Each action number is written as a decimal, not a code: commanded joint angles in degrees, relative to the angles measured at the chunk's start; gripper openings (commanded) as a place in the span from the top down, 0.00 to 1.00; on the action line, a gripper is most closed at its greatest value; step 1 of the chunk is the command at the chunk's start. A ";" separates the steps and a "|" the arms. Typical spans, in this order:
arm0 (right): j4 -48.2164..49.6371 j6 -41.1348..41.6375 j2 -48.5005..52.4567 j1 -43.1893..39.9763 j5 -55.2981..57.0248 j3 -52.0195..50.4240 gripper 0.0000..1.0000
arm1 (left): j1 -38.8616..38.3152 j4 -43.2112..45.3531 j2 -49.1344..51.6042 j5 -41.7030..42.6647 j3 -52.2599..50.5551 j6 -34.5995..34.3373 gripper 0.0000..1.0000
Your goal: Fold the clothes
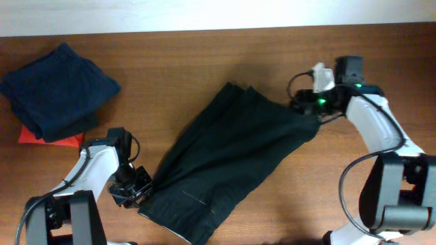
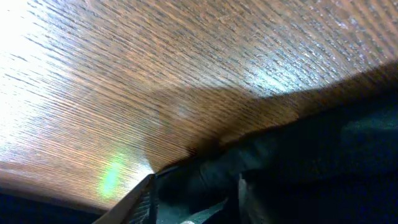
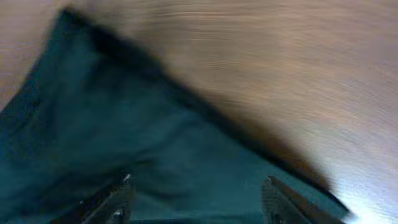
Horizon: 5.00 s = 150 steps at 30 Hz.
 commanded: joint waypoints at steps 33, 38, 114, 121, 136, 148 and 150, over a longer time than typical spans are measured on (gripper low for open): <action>-14.12 3.82 3.39 2.03 17.64 7.06 0.10 | -20.85 14.56 0.33 -8.98 -0.63 3.56 0.38; -15.45 4.00 3.39 2.05 11.96 7.06 0.07 | -4.92 33.51 0.33 -7.41 9.79 12.00 0.38; -21.22 6.78 18.62 -4.98 18.05 28.94 0.96 | -13.25 24.92 17.40 8.96 19.98 14.23 0.75; -25.35 8.09 22.18 -5.73 17.84 32.94 0.68 | -13.25 23.65 17.40 8.98 19.98 14.25 0.54; -60.57 11.91 11.30 -11.78 17.64 36.72 0.55 | -16.26 9.25 15.58 12.24 17.57 18.16 0.07; -51.28 -1.16 11.34 5.60 1.46 31.39 0.86 | -11.96 -4.15 15.61 7.08 44.52 20.74 1.00; -44.78 0.15 11.34 11.39 -5.05 26.40 0.96 | -10.67 -9.60 15.61 6.56 51.08 20.76 1.00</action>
